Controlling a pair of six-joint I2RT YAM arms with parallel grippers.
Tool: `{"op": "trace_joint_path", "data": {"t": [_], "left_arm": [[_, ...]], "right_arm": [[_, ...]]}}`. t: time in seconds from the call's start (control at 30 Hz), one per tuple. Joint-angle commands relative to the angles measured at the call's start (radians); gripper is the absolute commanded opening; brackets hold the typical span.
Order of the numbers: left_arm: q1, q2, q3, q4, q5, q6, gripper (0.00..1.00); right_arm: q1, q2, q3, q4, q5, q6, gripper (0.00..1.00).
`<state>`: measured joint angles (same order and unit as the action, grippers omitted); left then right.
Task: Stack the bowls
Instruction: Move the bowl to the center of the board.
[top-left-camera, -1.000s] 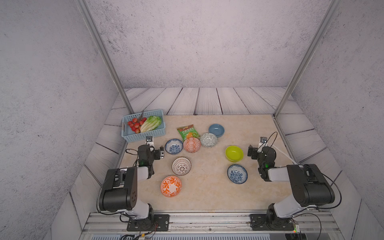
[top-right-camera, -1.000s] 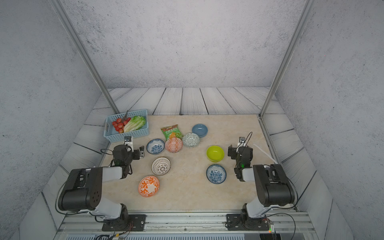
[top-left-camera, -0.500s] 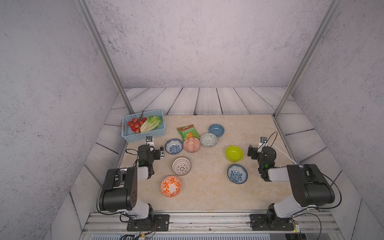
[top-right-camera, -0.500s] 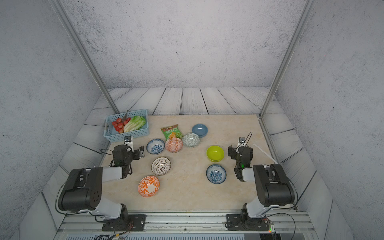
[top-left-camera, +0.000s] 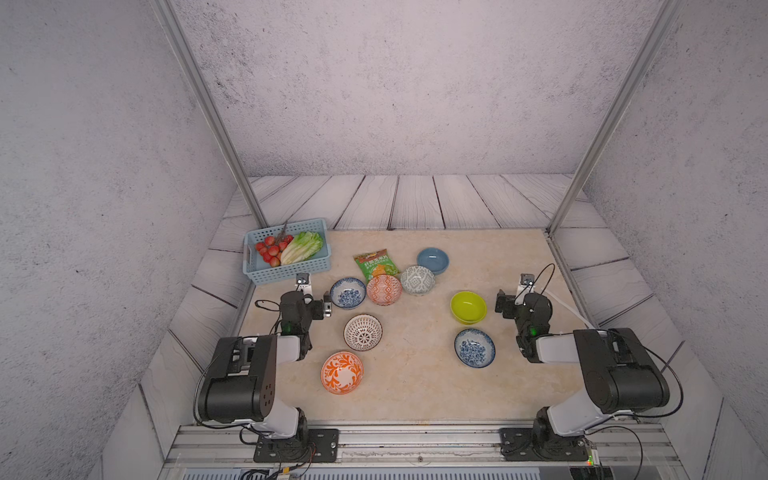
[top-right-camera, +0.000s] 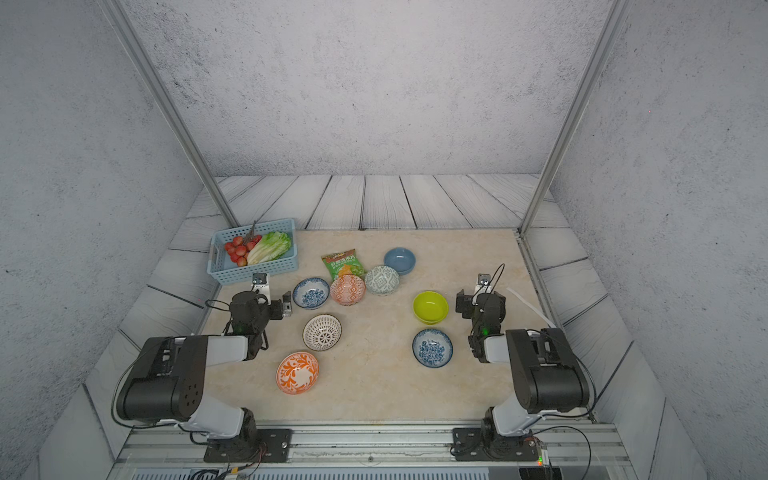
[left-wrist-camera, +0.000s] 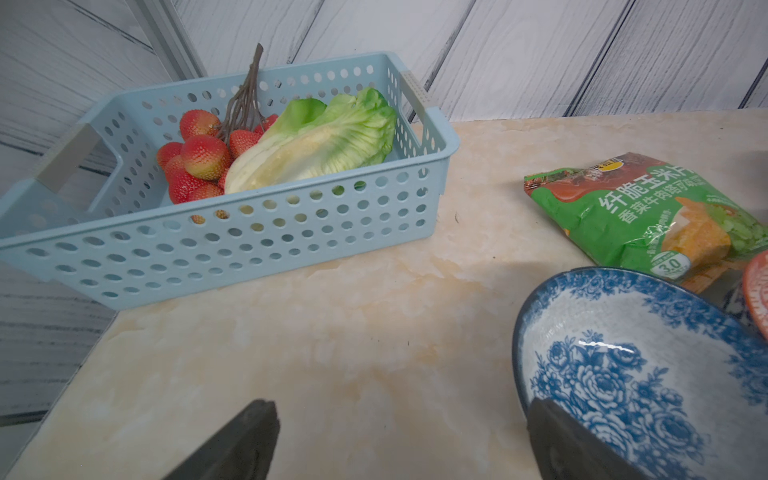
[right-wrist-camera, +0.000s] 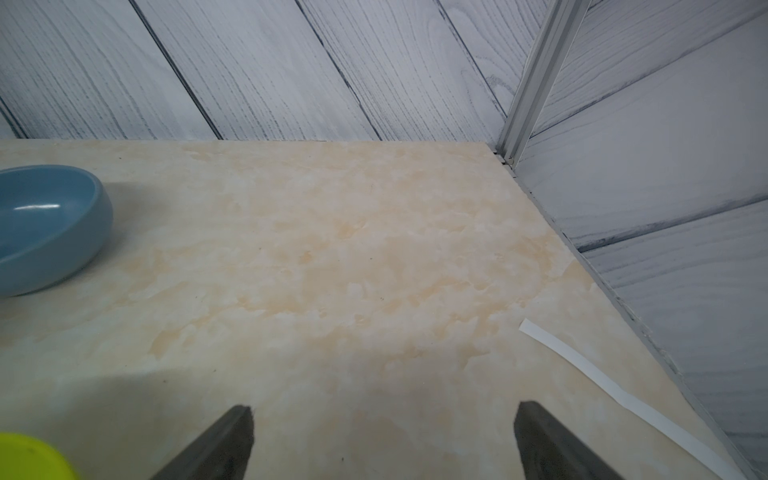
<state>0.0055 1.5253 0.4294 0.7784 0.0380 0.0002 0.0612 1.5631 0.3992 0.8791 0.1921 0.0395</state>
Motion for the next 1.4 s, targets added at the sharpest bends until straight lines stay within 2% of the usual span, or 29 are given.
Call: {"op": "trace_joint_path", "data": {"t": [0.0,0.4,0.53,0.63,0.7,0.8,0.87,0.93,0.97,1.03,1.17,1.2,1.27,1.37], "left_arm": [[-0.005,-0.012,-0.014,0.045,-0.041,0.006,1.00],[-0.015,-0.052,-0.035,0.056,-0.152,-0.026,1.00],[-0.023,-0.154,0.049,-0.191,-0.249,-0.074,1.00],[-0.027,-0.220,0.120,-0.396,-0.322,-0.161,1.00],[-0.047,-0.270,0.163,-0.523,-0.458,-0.249,1.00],[-0.095,-0.343,0.283,-0.806,-0.767,-0.467,1.00],[-0.120,-0.389,0.376,-1.042,-0.825,-0.551,1.00],[-0.141,-0.447,0.462,-1.186,-0.752,-0.514,1.00],[-0.155,-0.476,0.493,-1.232,-0.705,-0.477,1.00],[-0.176,-0.520,0.541,-1.298,-0.609,-0.457,1.00],[-0.179,-0.554,0.608,-1.430,-0.292,-0.394,1.00],[-0.179,-0.549,0.621,-1.460,-0.252,-0.391,1.00],[-0.177,-0.536,0.660,-1.558,-0.243,-0.406,1.00],[-0.159,-0.541,0.672,-1.634,-0.195,-0.415,1.00]], "right_arm": [[-0.006,0.010,0.009,0.016,-0.015,-0.013,0.99],[-0.003,0.005,-0.012,0.050,-0.041,-0.030,0.99],[0.003,-0.029,-0.021,0.042,0.021,-0.015,0.99],[0.010,-0.122,-0.023,-0.034,0.060,-0.008,0.99],[0.012,-0.220,-0.025,-0.098,0.062,-0.009,0.99],[0.013,-0.379,-0.015,-0.231,0.070,0.072,0.99],[0.012,-0.473,0.037,-0.408,0.094,0.189,0.99],[0.010,-0.537,0.163,-0.766,0.108,0.340,0.99],[0.011,-0.551,0.226,-0.918,0.121,0.368,0.99],[0.008,-0.542,0.319,-1.144,0.212,0.528,0.99],[0.000,-0.514,0.471,-1.483,-0.046,0.484,0.94],[-0.001,-0.513,0.503,-1.575,-0.092,0.487,0.93],[-0.001,-0.510,0.538,-1.719,-0.141,0.518,0.92],[-0.001,-0.522,0.528,-1.843,-0.257,0.575,0.90]]}}
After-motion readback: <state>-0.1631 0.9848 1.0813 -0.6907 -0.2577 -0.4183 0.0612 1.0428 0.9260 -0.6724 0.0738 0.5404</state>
